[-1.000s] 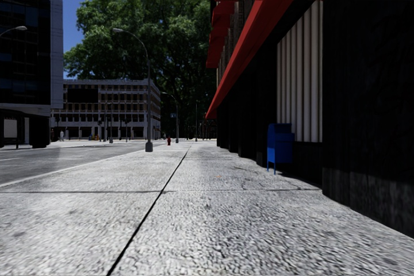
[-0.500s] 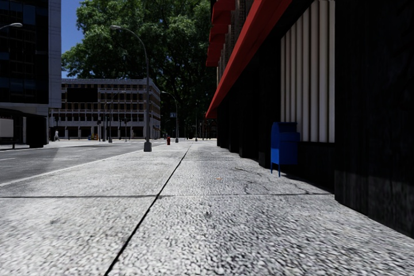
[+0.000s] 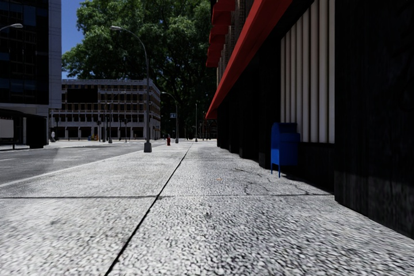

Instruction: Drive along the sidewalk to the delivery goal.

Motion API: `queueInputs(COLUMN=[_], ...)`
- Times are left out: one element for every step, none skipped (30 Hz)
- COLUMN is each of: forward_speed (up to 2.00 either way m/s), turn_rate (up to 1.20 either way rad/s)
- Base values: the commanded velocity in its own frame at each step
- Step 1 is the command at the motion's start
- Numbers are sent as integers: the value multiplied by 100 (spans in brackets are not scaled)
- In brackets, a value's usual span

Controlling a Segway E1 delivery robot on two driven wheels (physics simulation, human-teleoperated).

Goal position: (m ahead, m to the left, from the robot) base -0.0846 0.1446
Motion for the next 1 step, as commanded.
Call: queueInputs(forward_speed=[0], turn_rate=[0])
